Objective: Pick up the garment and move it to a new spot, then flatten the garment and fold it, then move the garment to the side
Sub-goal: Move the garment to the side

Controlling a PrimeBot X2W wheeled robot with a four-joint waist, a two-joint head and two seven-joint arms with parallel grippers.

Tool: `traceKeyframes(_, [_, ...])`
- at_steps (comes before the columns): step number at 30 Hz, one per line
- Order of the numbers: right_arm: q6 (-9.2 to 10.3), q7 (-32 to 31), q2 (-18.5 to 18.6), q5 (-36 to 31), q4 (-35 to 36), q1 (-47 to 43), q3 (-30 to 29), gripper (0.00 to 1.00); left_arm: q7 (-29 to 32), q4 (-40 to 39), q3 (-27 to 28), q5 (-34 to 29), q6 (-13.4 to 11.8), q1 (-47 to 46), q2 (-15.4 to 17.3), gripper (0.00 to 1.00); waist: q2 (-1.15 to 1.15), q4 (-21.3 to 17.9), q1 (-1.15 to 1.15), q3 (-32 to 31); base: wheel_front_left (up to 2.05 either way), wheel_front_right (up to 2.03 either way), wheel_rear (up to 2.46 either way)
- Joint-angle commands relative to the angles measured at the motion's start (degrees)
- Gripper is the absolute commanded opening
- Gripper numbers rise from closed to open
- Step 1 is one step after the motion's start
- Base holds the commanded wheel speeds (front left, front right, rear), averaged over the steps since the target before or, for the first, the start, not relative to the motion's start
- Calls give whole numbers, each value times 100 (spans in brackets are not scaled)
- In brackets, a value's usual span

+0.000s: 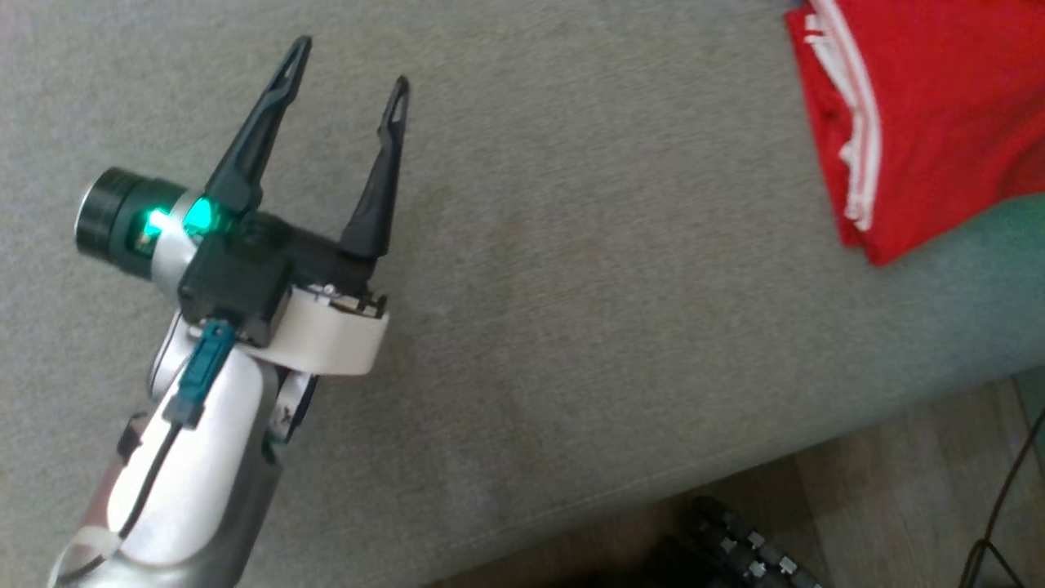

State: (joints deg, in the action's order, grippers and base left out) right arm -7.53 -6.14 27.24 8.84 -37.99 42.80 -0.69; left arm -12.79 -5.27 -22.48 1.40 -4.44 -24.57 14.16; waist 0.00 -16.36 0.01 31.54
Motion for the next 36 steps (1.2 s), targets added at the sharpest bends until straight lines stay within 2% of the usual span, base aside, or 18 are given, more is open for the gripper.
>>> traceKeyframes(1, [4, -34, 97, -101, 26, 82, -123, 0, -40, -174, 102, -58, 31, -226, 49, 100, 0, 132, -1, 152, 0, 0, 0])
traceKeyframes(2, [4, -60, 80, -165, -68, 111, -213, 0, -52, -155, 75, -62, 43, -271, 33, 100, 0, 170, -1, 189, 0, 0, 0])
traceKeyframes(3, [4, -30, 44, -230, -120, 139, -280, 15, -66, -129, 52, -61, 55, -313, 17, 100, 0, 203, -1, 213, 0, 0, 0])
traceKeyframes(4, [4, 16, 3, -301, -164, 160, -333, 44, -80, -99, 31, -58, 63, -345, 1, 100, 0, 230, -1, 224, 0, 0, 0])
traceKeyframes(5, [4, 108, -70, -478, -259, 172, -432, 100, -109, -42, -12, -49, 69, -380, -38, 100, 0, 281, -1, 224, 0, 0, 0])
traceKeyframes(11, [4, 712, -369, -919, -459, 46, -1042, 100, -184, 157, -49, 52, 29, -324, -131, 100, 0, 437, -1, -1, 0, 0, 0])
traceKeyframes(15, [4, 1302, -743, -1012, -197, -333, -1369, 100, -207, 249, -10, 128, -63, -139, -159, 100, 0, 530, -1, -304, 0, 0, 0])
traceKeyframes(16, [4, 1302, -743, -1012, -197, -333, -1369, 100, -207, 249, -10, 128, -63, -139, -159, 100, 0, 530, -1, -304, 0, 0, 0])
traceKeyframes(19, [4, 1606, -1102, -934, 175, -775, -1457, 100, -215, 317, 37, 208, -131, 61, -169, 100, 0, 615, -1, -589, 0, 0, 0])
traceKeyframes(27, [4, 1605, -2073, -635, 1984, -2245, -972, 100, -219, 354, 145, 419, -332, 690, -264, 100, 0, 943, -1, -1239, 0, 0, 0])
traceKeyframes(32, [4, 1321, -2322, -390, 3037, -2958, -415, 100, -220, 376, 300, 565, -509, 1111, -323, 100, 0, 1195, -1, -1570, 0, 0, 0])
traceKeyframes(36, [4, 1078, -2394, -178, 3542, -3360, -102, 100, -220, 386, 387, 660, -597, 1424, -342, 100, 0, 1402, -1, -1827, 0, 0, 0])
